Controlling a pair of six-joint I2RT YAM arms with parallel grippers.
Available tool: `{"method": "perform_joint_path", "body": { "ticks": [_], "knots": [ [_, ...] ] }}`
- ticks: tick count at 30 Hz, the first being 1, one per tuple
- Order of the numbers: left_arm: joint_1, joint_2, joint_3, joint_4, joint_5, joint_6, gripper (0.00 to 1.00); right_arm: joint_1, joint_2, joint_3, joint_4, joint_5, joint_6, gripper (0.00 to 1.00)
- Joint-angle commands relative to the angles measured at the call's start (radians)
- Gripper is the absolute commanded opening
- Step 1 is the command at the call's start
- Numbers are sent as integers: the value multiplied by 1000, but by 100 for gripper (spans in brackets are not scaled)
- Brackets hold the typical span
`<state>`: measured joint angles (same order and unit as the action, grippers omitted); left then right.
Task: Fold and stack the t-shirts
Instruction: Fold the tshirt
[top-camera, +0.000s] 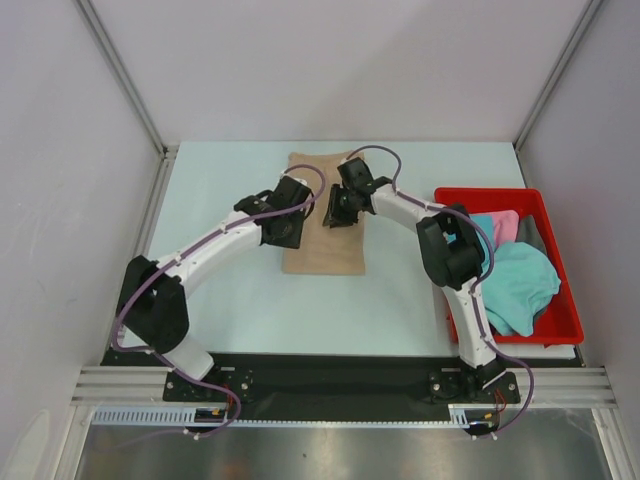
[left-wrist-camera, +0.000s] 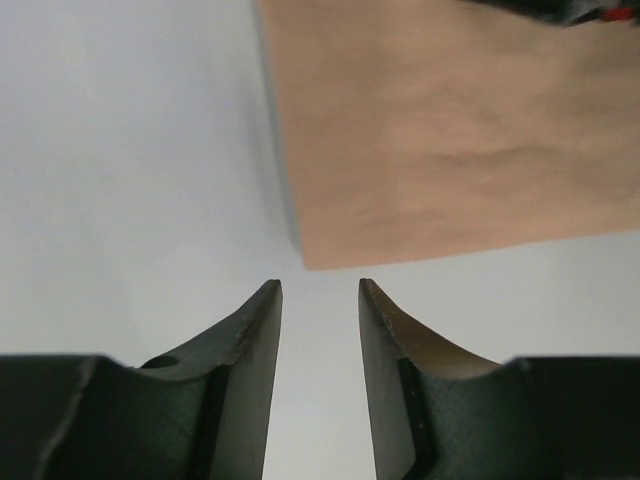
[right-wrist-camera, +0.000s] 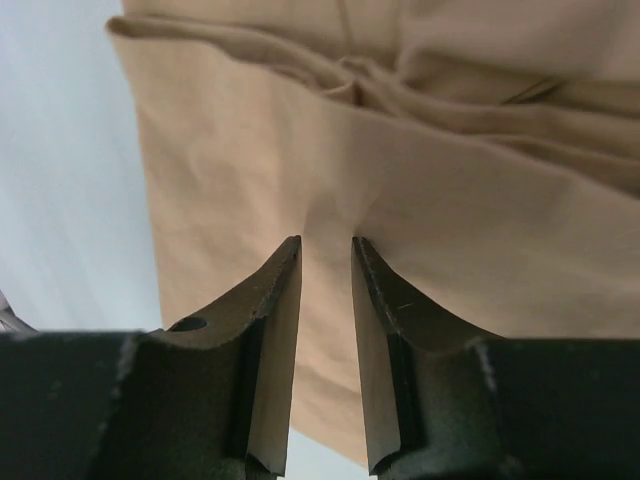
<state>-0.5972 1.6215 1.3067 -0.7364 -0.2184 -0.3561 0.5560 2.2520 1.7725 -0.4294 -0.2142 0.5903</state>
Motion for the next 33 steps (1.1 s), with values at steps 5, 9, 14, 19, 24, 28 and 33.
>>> {"method": "perform_joint_path", "body": {
  "ticks": [5, 9, 14, 19, 24, 28, 33],
  "knots": [
    [-119, -23, 29, 5, -458, 184, 41, -77, -57, 41, -28, -91, -43, 32],
    [-177, 41, 55, 49, -472, 281, 47, -70, -49, 56, -71, -142, -73, 33],
    [-228, 126, 114, 26, -495, 316, 48, -79, 32, 104, -149, -162, -66, 35],
    [-283, 202, 192, -90, -580, 226, 50, -87, 43, 157, -241, -126, -113, 38],
    [-343, 267, 318, -238, -670, 141, 52, -110, 9, 220, -345, -136, -148, 49],
    [-371, 229, 322, -212, -616, 144, 61, -123, 9, 320, -486, -106, -178, 58],
    [-380, 230, 373, -261, -585, 98, 76, -122, -120, 129, -474, -126, -213, 76]
  ]
}}
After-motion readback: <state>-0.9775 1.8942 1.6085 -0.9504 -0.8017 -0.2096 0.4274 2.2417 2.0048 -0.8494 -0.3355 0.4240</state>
